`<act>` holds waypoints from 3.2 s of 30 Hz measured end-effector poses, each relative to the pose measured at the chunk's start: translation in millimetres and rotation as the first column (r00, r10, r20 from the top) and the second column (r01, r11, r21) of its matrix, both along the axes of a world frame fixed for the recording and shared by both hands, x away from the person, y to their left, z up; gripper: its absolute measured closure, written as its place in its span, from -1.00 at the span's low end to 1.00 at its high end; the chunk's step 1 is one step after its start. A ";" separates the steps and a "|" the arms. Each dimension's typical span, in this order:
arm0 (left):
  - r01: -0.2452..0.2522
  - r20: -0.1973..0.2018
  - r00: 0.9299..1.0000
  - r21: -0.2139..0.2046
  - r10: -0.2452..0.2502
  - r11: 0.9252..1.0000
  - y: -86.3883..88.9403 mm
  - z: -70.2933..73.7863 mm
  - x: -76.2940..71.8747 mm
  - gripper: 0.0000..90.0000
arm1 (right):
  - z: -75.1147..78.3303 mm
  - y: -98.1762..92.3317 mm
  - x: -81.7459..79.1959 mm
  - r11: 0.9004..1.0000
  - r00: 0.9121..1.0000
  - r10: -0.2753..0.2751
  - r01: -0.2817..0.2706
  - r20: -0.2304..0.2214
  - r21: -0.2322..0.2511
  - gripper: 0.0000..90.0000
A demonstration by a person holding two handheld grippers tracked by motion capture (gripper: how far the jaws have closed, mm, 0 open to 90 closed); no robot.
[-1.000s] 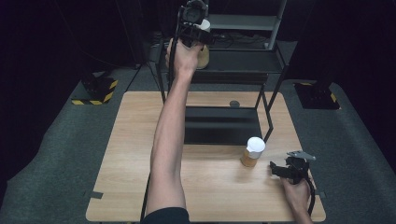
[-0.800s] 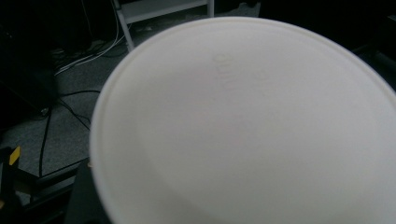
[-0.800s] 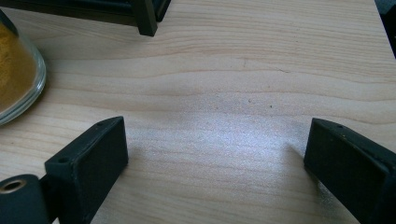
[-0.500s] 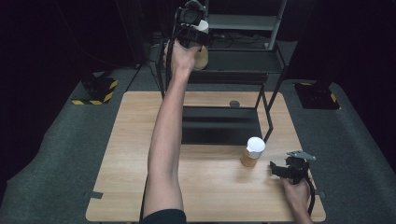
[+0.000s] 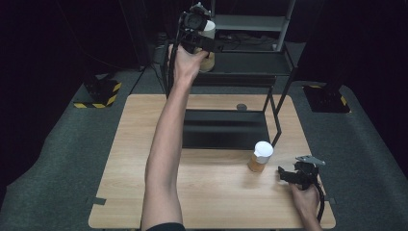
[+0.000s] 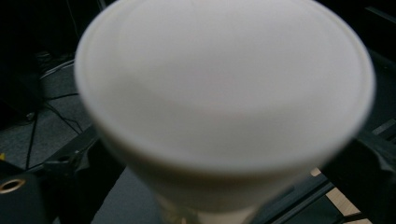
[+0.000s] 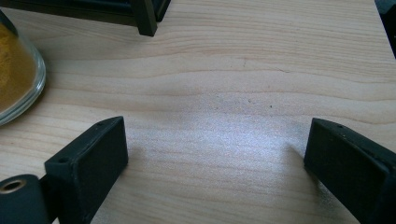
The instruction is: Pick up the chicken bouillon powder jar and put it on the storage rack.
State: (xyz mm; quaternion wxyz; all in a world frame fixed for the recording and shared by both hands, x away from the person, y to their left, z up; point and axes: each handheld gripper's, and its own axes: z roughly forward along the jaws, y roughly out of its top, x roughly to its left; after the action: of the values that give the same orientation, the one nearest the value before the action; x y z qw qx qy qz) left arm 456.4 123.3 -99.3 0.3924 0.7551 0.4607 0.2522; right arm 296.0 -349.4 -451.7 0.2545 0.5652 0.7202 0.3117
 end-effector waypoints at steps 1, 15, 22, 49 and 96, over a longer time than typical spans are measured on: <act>-0.002 0.003 1.000 0.003 0.002 1.000 -0.1 -0.6 -1.8 -0.92 | -0.1 0.0 -0.1 1.000 1.000 0.000 0.000 0.001 0.000 -0.88; 0.013 0.018 1.000 -0.012 -0.013 1.000 14.2 -11.9 -33.2 -0.92 | -0.1 0.2 -0.1 1.000 1.000 -0.001 0.001 0.001 -0.001 -0.88; 0.028 0.046 0.999 -0.015 -0.027 1.000 19.1 -22.2 -51.3 -0.91 | -0.1 0.3 -0.1 1.000 1.000 -0.001 0.001 0.001 -0.001 -0.88; 0.066 0.058 0.996 -0.088 -0.061 0.994 45.2 -63.7 -84.9 -0.88 | -0.1 0.4 -0.1 1.000 1.000 0.000 0.000 0.001 -0.002 -0.88; 0.096 -0.005 0.995 0.037 -0.096 0.995 42.6 -130.7 -104.5 -0.87 | -0.2 0.4 -0.1 1.000 1.000 -0.001 0.001 0.002 -0.002 -0.88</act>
State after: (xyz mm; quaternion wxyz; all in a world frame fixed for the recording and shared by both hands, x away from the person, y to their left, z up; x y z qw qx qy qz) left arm 351.9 165.9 -230.0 0.3890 0.7839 0.4199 0.2404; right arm 295.9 -349.0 -451.8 0.2559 0.5648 0.7202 0.3112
